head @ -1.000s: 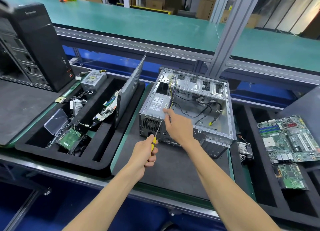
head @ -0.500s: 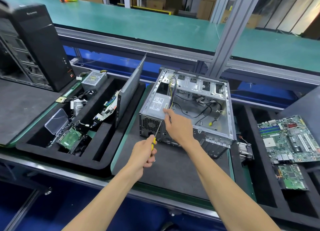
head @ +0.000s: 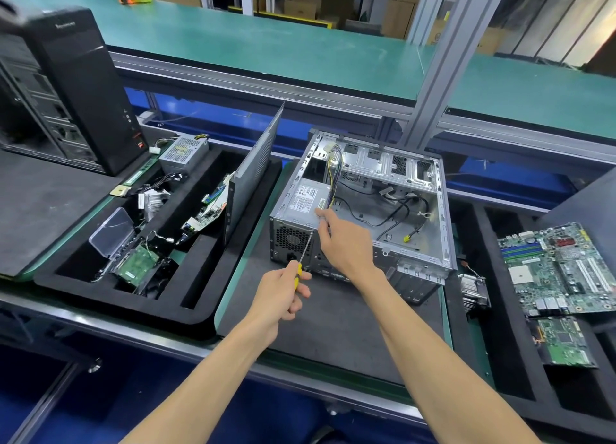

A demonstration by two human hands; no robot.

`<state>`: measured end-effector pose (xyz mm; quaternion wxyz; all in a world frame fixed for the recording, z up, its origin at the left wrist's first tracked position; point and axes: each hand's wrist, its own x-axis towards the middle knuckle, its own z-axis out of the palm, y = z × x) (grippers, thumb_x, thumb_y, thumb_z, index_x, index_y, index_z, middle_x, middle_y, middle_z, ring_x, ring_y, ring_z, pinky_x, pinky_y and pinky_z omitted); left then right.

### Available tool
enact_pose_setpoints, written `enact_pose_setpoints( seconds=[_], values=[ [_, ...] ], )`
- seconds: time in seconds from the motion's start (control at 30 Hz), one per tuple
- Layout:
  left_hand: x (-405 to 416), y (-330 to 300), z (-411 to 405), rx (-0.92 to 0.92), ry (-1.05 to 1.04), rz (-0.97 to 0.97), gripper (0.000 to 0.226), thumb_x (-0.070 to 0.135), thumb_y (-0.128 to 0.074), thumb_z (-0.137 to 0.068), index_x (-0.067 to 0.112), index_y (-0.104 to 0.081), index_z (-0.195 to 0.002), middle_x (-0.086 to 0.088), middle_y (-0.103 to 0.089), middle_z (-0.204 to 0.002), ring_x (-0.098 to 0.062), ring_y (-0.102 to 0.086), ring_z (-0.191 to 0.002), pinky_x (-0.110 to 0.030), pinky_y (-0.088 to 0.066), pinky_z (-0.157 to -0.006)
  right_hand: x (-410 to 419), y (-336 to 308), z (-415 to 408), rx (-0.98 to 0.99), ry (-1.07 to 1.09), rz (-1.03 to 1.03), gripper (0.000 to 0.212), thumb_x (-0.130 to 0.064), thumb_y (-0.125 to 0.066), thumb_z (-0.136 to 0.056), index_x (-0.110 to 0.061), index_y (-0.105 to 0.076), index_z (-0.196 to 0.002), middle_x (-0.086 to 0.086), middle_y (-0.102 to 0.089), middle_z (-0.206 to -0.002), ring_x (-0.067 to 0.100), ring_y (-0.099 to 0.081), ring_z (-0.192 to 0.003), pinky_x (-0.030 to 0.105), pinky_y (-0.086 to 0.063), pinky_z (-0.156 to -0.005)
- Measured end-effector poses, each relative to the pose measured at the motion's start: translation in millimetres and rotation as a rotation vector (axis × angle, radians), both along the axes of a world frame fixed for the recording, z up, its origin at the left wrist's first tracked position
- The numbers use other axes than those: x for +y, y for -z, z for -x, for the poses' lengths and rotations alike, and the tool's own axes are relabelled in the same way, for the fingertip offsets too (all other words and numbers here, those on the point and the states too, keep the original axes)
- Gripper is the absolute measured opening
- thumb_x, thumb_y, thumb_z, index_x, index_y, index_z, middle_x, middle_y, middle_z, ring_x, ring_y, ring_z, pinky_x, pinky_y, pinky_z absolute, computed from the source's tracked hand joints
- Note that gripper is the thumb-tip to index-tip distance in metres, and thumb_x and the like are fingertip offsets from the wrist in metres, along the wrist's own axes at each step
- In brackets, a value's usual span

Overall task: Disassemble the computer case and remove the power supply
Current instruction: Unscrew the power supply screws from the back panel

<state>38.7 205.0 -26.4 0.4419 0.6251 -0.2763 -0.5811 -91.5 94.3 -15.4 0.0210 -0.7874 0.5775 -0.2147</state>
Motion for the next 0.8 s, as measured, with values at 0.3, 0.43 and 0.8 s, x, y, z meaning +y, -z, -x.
enact_pose_setpoints(
  seconds=[0.3,0.43,0.8],
  values=[
    [4,-6,-1,-0.027,-0.113,0.072,0.026,0.024,-0.069,-0.093,0.002,-0.062,-0.105,0.001,-0.075,-0.075,-0.011,-0.044,-0.04,-0.021,-0.03,-0.035,1,-1,1,0.002,-0.005,0.007,0.036,-0.033,-0.035,-0.107,-0.03,-0.057,-0.136,-0.01,-0.046,-0.054,0.015,-0.049,-0.052,0.029,-0.02,-0.045],
    [4,-8,0,0.124,-0.038,-0.077,0.039,0.036,-0.051,-0.104,0.0,-0.066,-0.101,-0.007,-0.076,-0.08,-0.011,-0.041,-0.038,-0.019,-0.026,-0.032,-1,1,0,0.001,-0.004,0.013,0.036,-0.033,-0.036,-0.107,-0.03,-0.057,-0.135,-0.01,-0.047,-0.055,0.016,-0.048,-0.053,0.029,-0.019,-0.045],
    [4,-10,-1,0.21,-0.107,-0.074,0.023,0.024,-0.07,-0.093,0.003,-0.062,-0.092,-0.007,-0.068,-0.076,-0.01,-0.037,-0.041,-0.019,-0.023,-0.033,1,0,1,-0.004,-0.009,0.005,0.036,-0.032,-0.036,-0.107,-0.029,-0.058,-0.136,-0.009,-0.05,-0.06,0.021,-0.055,-0.059,0.032,-0.026,-0.051]
  ],
)
